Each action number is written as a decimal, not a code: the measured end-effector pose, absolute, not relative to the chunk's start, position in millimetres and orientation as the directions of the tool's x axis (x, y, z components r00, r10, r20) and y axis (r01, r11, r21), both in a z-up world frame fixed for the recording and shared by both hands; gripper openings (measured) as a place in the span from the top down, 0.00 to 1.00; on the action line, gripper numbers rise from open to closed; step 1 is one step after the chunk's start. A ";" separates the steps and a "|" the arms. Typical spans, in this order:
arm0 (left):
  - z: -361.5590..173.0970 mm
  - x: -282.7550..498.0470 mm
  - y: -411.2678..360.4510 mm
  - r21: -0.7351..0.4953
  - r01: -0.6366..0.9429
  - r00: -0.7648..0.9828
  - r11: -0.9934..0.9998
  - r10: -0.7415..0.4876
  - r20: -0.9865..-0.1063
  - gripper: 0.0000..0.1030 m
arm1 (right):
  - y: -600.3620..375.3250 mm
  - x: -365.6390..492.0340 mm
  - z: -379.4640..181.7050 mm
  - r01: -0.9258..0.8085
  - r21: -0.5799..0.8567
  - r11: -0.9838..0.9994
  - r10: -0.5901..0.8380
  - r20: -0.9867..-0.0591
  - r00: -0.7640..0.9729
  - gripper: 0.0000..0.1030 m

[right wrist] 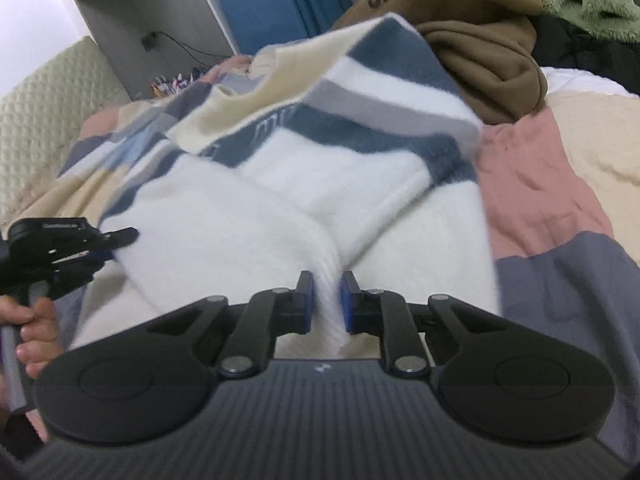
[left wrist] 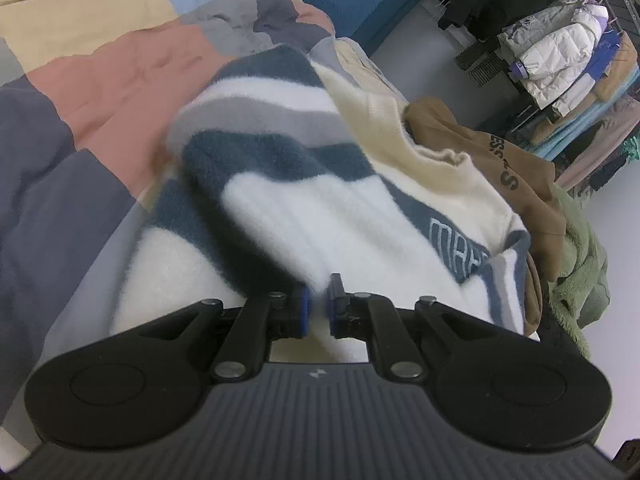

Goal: Fold large clothes

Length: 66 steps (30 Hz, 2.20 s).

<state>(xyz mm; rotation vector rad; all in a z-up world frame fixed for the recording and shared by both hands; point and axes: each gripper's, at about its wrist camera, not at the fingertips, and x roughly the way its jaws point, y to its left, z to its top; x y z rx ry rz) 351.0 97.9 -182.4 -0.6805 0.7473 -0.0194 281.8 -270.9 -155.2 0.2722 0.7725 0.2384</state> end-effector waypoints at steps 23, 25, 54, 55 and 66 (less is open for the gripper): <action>-128.9 211.7 110.1 -0.401 -0.305 0.637 0.864 -0.128 -0.760 0.47 | -323.2 212.7 -136.9 0.076 0.389 0.918 0.237 -0.691 0.683 0.32; -125.9 205.7 115.1 -0.409 -0.324 0.629 0.853 -0.128 -0.767 0.44 | -331.1 209.7 -139.3 0.136 0.402 0.906 0.204 -0.693 0.691 0.21; -178.7 208.2 79.0 -0.440 -0.312 0.438 0.842 -0.284 -0.853 0.61 | -295.9 210.2 -184.8 0.190 0.551 0.813 0.428 -0.785 0.448 0.66; -175.4 207.5 77.8 -0.441 -0.303 0.449 0.845 -0.282 -0.848 0.83 | -296.2 210.0 -182.8 0.189 0.559 0.808 0.433 -0.779 0.454 0.71; -90.2 168.1 137.9 -0.693 -0.233 0.647 0.683 -0.423 -0.634 0.94 | -348.6 197.7 -105.9 0.068 0.772 0.632 0.583 -0.531 0.614 0.85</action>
